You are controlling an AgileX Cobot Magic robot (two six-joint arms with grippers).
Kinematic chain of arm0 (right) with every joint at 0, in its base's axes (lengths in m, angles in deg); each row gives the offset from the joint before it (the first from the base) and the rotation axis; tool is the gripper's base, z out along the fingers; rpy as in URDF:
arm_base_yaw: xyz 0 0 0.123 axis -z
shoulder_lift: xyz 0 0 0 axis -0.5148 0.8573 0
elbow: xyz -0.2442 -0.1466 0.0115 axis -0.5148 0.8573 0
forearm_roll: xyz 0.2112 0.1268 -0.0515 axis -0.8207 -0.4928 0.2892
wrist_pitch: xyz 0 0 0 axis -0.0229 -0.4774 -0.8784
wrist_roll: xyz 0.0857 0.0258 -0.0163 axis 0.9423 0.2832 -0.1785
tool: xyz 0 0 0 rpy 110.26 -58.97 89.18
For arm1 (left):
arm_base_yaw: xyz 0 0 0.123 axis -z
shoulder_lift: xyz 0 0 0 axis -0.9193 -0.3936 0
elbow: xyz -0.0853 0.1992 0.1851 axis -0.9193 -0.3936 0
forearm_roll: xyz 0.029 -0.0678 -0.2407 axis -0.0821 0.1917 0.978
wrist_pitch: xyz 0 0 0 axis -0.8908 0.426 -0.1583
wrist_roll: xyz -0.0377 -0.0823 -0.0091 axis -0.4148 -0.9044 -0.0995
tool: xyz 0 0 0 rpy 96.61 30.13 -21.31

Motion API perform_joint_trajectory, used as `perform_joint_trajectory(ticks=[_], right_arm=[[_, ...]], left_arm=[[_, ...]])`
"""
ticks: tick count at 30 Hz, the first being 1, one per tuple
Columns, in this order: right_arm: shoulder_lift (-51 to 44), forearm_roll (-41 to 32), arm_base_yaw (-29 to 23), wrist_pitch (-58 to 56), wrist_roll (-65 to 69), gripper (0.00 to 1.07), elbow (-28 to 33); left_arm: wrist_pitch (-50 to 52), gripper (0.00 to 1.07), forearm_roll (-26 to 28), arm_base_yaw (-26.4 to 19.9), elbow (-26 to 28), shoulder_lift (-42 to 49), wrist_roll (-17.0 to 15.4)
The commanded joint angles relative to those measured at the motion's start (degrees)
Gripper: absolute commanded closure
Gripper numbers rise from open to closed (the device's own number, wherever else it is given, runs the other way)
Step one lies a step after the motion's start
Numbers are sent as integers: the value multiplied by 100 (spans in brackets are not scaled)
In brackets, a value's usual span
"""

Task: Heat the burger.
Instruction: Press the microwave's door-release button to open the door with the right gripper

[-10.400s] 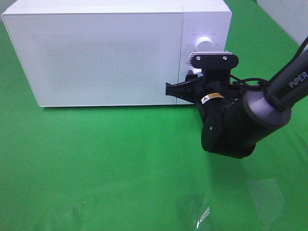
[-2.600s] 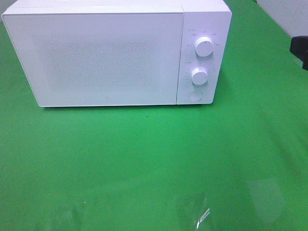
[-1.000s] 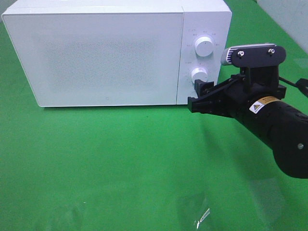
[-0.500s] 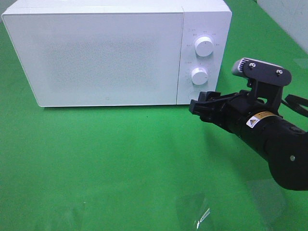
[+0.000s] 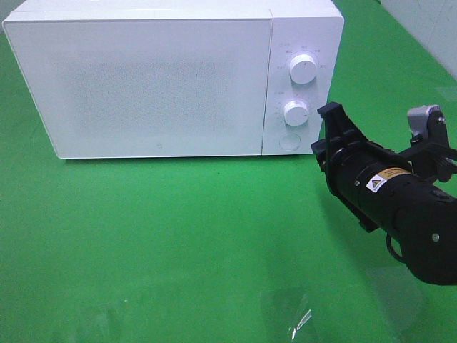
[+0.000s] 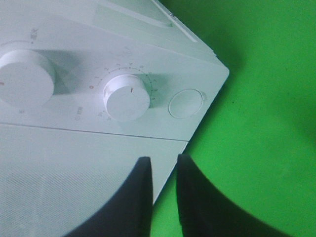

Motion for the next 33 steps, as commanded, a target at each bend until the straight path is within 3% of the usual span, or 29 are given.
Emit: perform_joint_trajectory(ticks=[1,5,24,33], right_arm=[[-11,395,-11,34,1232,99,11],[-11,539,-11,34,1501,107,11],[6,218,29,-241,1570,107,0],[561,281,160,-212,1879,107,-126]], left_arm=[[92,6,46,-17,-6,86,0],[92,6,46,-17,-6,86,0],[92,6,46,-17,-6,86,0],[92,6,46,-17,-6,86,0]])
